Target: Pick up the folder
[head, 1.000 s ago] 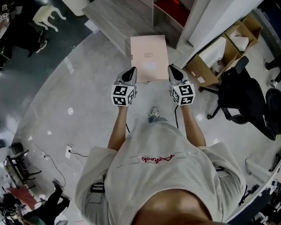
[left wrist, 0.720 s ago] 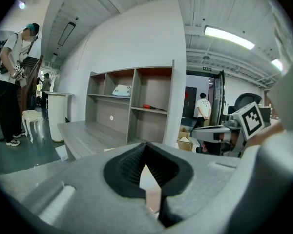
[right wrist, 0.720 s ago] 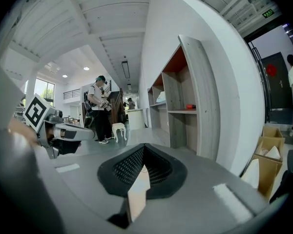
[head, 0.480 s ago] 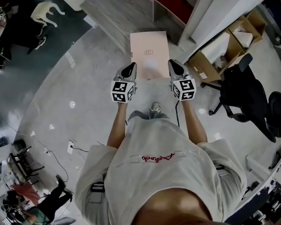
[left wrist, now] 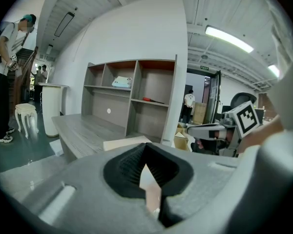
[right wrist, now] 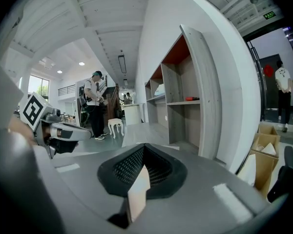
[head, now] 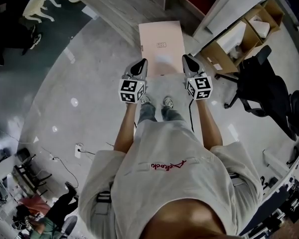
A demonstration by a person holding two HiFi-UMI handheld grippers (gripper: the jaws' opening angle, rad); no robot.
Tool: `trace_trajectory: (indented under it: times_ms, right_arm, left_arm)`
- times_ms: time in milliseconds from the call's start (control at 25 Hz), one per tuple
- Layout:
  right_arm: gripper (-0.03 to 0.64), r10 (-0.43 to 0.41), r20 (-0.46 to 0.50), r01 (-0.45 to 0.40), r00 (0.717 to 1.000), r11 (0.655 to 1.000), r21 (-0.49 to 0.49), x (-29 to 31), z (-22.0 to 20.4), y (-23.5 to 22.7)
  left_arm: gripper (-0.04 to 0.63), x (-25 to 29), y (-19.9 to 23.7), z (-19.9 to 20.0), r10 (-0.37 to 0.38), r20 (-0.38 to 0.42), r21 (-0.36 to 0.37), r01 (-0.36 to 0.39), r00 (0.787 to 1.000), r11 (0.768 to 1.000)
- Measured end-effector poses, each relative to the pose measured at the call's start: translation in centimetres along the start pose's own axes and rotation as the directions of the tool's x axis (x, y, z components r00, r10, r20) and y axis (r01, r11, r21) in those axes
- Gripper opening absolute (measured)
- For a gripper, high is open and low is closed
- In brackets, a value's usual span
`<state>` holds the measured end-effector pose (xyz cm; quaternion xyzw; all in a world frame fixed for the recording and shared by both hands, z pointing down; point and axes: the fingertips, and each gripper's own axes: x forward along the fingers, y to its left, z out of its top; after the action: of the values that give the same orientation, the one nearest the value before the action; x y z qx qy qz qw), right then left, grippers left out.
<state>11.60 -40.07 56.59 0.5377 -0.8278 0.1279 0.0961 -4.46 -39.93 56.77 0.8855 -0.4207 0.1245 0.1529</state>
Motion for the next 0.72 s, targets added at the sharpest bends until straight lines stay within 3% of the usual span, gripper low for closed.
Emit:
trace_trajectory:
  times_ms: [320,720]
  right_arm:
    - [0.006,-0.062,-0.025,0.062,0.998,0.998,0.016,0.5,-1.2,1.0]
    - [0.008,-0.080,-0.085,0.084,0.993,0.995,0.046,-0.2,-4.8,1.7]
  left_arm:
    - [-0.002,-0.1,1.4,-1.6,-0.062,-0.031,-0.008,0.062,0.998,0.998]
    - [-0.002,-0.1,1.3,-4.1,-0.080,-0.060,-0.038,0.078,0.995,0.996]
